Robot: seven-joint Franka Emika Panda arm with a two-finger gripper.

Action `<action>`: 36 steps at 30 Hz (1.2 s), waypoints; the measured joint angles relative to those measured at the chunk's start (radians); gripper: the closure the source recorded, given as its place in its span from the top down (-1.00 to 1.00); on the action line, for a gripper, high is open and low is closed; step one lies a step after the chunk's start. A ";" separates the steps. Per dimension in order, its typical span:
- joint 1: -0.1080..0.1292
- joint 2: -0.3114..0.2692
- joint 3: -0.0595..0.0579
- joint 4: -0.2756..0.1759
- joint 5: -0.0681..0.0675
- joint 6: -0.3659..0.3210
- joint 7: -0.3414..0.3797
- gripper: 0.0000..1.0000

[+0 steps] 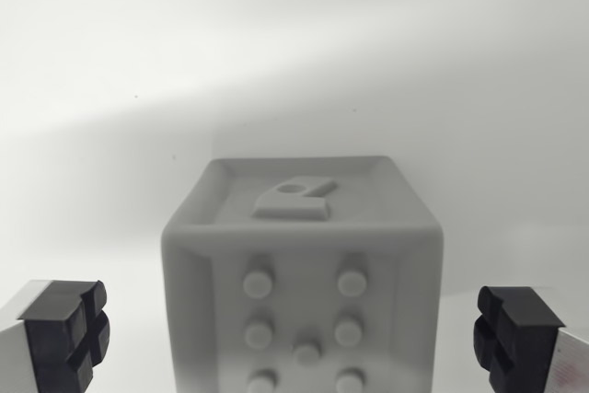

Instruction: Destack cube

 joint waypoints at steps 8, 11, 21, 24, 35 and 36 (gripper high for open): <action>0.010 -0.074 -0.013 -0.016 -0.011 -0.057 0.008 1.00; 0.015 -0.108 -0.019 -0.022 -0.018 -0.084 0.012 1.00; 0.019 -0.224 -0.029 -0.032 -0.046 -0.189 0.031 1.00; 0.019 -0.261 -0.030 -0.033 -0.053 -0.223 0.037 1.00; 0.018 -0.382 -0.030 -0.023 -0.073 -0.355 0.051 1.00; 0.017 -0.393 -0.030 -0.021 -0.074 -0.369 0.052 1.00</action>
